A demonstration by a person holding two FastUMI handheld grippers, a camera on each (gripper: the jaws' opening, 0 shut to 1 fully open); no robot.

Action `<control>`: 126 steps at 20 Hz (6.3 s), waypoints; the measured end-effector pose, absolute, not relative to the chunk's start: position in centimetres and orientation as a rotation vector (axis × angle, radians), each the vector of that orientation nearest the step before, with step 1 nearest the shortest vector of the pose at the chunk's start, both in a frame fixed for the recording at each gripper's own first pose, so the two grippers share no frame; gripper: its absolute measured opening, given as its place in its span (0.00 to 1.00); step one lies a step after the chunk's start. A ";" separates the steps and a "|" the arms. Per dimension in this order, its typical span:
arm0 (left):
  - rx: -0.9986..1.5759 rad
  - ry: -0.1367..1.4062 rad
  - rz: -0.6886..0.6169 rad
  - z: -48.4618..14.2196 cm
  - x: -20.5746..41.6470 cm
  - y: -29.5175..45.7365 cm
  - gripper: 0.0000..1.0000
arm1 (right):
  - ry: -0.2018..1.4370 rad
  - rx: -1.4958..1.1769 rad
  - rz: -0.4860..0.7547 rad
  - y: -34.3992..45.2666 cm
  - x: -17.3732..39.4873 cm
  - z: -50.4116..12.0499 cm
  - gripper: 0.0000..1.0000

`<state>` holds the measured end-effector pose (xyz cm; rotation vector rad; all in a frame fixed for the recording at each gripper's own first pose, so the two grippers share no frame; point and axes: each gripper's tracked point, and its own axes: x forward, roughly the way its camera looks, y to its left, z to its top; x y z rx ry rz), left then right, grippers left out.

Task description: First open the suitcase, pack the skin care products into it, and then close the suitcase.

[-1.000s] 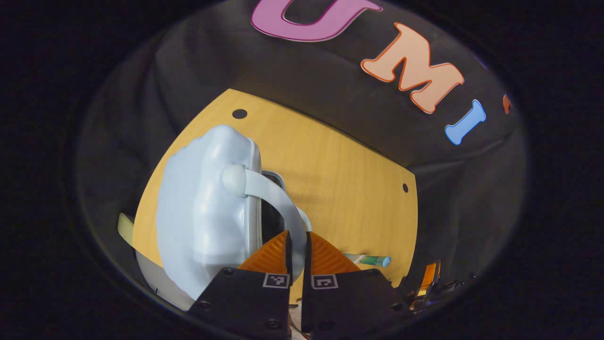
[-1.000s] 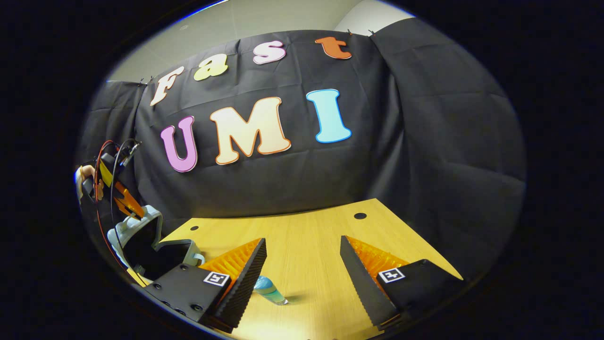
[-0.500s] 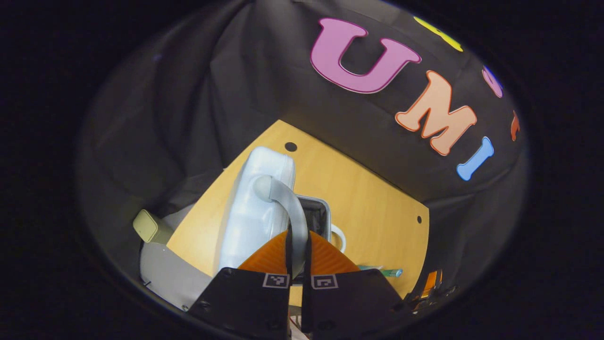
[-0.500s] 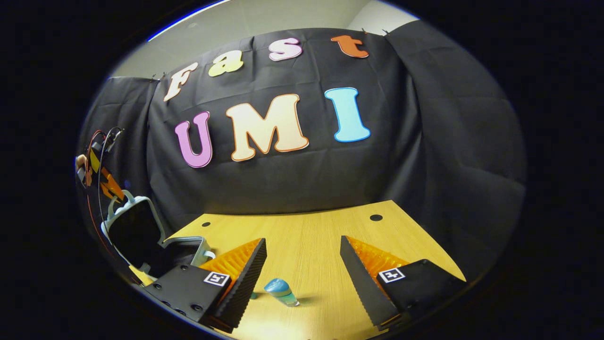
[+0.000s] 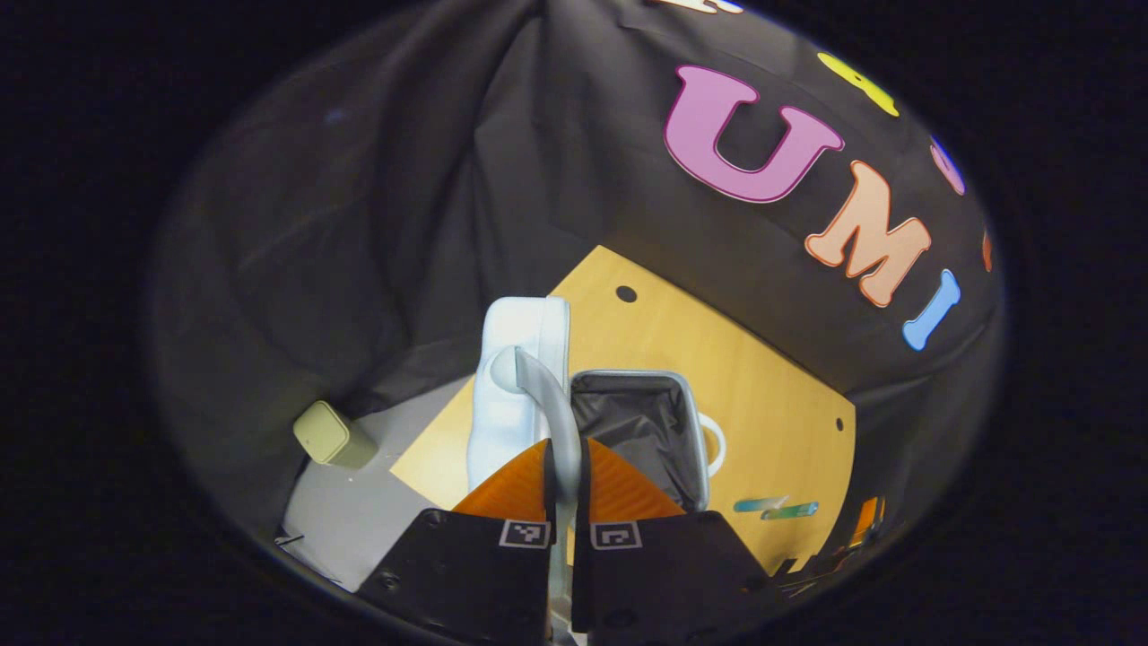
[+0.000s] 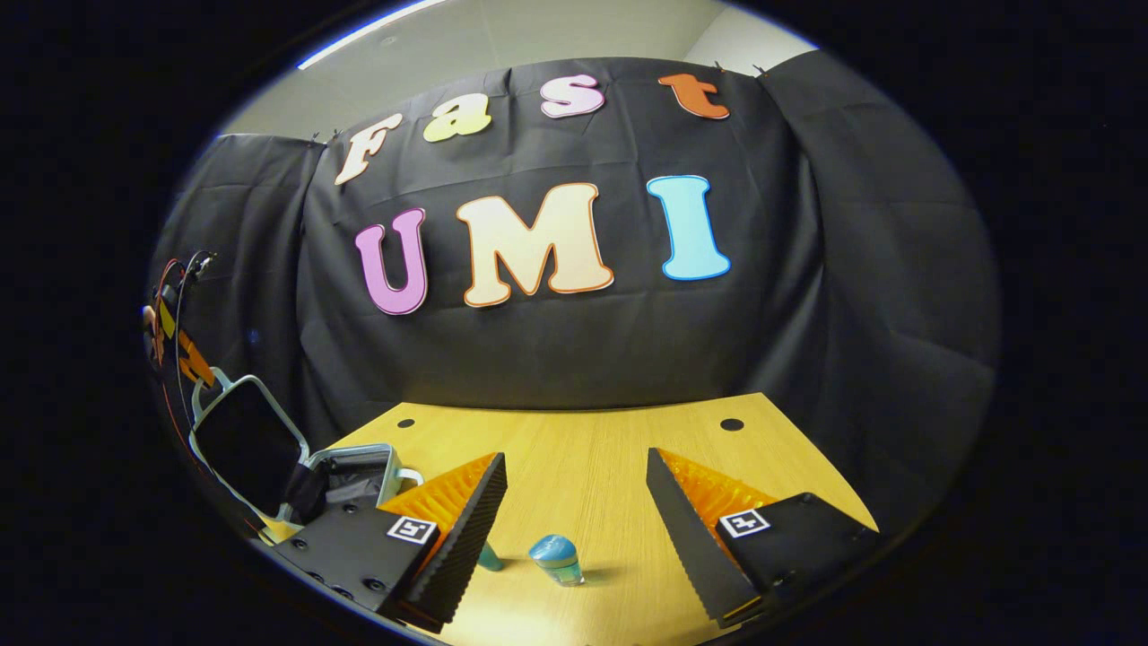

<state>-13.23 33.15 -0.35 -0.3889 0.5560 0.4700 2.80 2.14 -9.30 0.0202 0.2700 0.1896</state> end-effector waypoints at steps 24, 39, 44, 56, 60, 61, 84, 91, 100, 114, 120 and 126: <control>-0.796 0.591 0.699 -20.5 -22.4 45.5 0.05 | 0.321 0.066 0.217 6.1 3.2 -9.5 0.98; -0.614 0.739 0.658 -19.7 -22.9 42.1 0.93 | 0.354 0.014 0.232 8.2 2.1 -11.9 0.98; -0.499 0.765 0.531 -16.8 -20.3 35.0 0.94 | 0.394 0.025 0.242 7.4 1.8 -13.3 0.98; -0.351 0.851 0.182 -18.0 -12.8 14.0 0.94 | 0.513 0.043 0.254 3.6 0.0 -17.0 0.98; -0.247 0.883 0.099 -19.2 -10.8 9.0 0.94 | 0.560 0.055 0.265 3.0 -0.7 -18.8 0.95; -0.205 0.891 0.073 -19.5 -10.3 7.9 0.94 | 0.574 0.058 0.271 3.0 -0.9 -19.4 0.98; -0.101 0.667 -0.048 -25.0 4.7 -7.2 0.92 | 0.778 0.028 0.409 1.4 -0.6 -29.7 0.99; -0.097 0.680 -0.054 -26.5 7.0 -8.2 0.80 | 0.806 0.024 0.441 1.6 0.2 -31.6 0.99; -0.159 0.651 -0.057 -27.1 8.5 -8.5 0.42 | 0.819 0.014 0.472 2.6 1.6 -33.5 0.94; -0.259 0.641 -0.052 -21.9 3.7 -8.2 0.37 | 0.781 -0.067 0.505 4.7 3.1 -35.3 0.80; -0.282 0.644 0.007 -19.2 0.6 -5.8 0.37 | 0.766 -0.079 0.480 4.6 3.4 -35.3 0.45; -0.334 0.595 0.133 -15.1 -2.0 0.6 0.39 | 0.784 -0.091 0.436 3.8 3.2 -34.9 0.43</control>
